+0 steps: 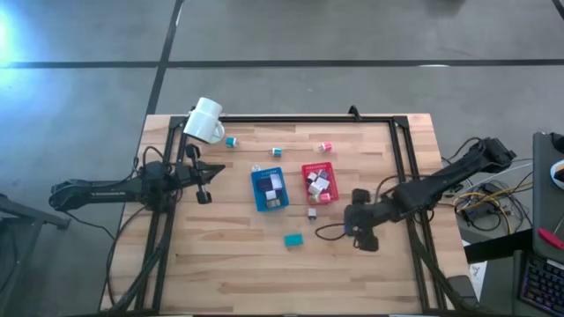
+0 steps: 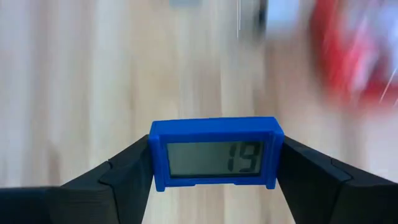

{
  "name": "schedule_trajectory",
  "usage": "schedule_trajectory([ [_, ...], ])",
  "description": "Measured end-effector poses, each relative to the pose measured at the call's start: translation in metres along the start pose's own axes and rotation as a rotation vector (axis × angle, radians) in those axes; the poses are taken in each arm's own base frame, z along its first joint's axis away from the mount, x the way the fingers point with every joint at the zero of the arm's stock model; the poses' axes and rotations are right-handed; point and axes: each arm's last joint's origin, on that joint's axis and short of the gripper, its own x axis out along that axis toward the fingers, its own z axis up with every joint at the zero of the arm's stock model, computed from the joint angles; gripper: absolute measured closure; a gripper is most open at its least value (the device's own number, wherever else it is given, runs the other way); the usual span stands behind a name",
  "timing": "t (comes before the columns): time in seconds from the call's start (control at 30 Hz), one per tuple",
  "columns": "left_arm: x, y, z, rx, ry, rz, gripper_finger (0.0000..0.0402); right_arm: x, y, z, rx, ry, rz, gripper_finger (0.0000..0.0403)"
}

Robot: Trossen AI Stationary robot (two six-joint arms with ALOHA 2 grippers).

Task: Pick & Place Office items
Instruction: Put the blue digital clock into the blue bin

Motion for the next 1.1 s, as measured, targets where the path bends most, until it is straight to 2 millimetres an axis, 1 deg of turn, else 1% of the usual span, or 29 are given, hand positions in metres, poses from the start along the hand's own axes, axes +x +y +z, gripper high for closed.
schedule_trajectory([
  [0.07,0.000,0.000,0.000,0.000,0.000,0.000,0.0396,-0.018,0.002,0.014,-0.061,-0.184,0.030,0.0128],
  [0.13,0.000,0.000,0.000,0.000,0.000,0.000,0.0396,-0.039,0.001,0.025,-0.100,-0.353,0.059,0.0128],
  [0.2,0.000,0.000,0.000,0.000,0.000,0.000,0.0396,-0.060,-0.004,0.027,-0.135,-0.474,0.071,0.0128],
  [0.27,0.000,0.000,0.000,0.000,0.000,0.000,0.0396,-0.079,-0.010,0.025,-0.160,-0.602,0.049,0.0128],
  [0.4,0.000,0.000,0.000,0.000,0.000,-0.001,0.0396,-0.109,-0.023,0.009,-0.190,-0.775,-0.009,0.0128],
  [0.53,0.000,0.000,0.000,0.000,0.000,0.000,0.0396,-0.124,-0.036,-0.013,-0.194,-0.913,-0.053,0.0128],
  [0.6,0.000,0.000,0.000,0.000,0.000,0.000,0.0396,-0.125,-0.042,-0.024,-0.198,-0.965,-0.056,0.0128],
  [0.7,0.000,0.000,0.000,0.004,0.000,0.000,0.0396,-0.121,-0.051,-0.040,-0.171,-1.006,-0.108,0.0128],
  [0.8,0.000,0.000,0.000,0.005,0.000,0.000,0.0396,-0.110,-0.058,-0.055,-0.139,-1.043,-0.145,0.0128],
  [0.9,0.000,0.000,0.000,0.004,0.000,0.000,0.0396,-0.098,-0.062,-0.067,-0.128,-1.082,-0.135,0.0128],
  [1.03,0.000,0.000,0.000,0.004,0.000,0.000,0.0396,-0.079,-0.066,-0.078,-0.108,-1.101,-0.143,0.0128],
  [1.1,0.000,0.000,0.000,0.004,-0.001,0.000,0.0396,-0.072,-0.068,-0.082,-0.110,-1.144,-0.149,0.0128],
])
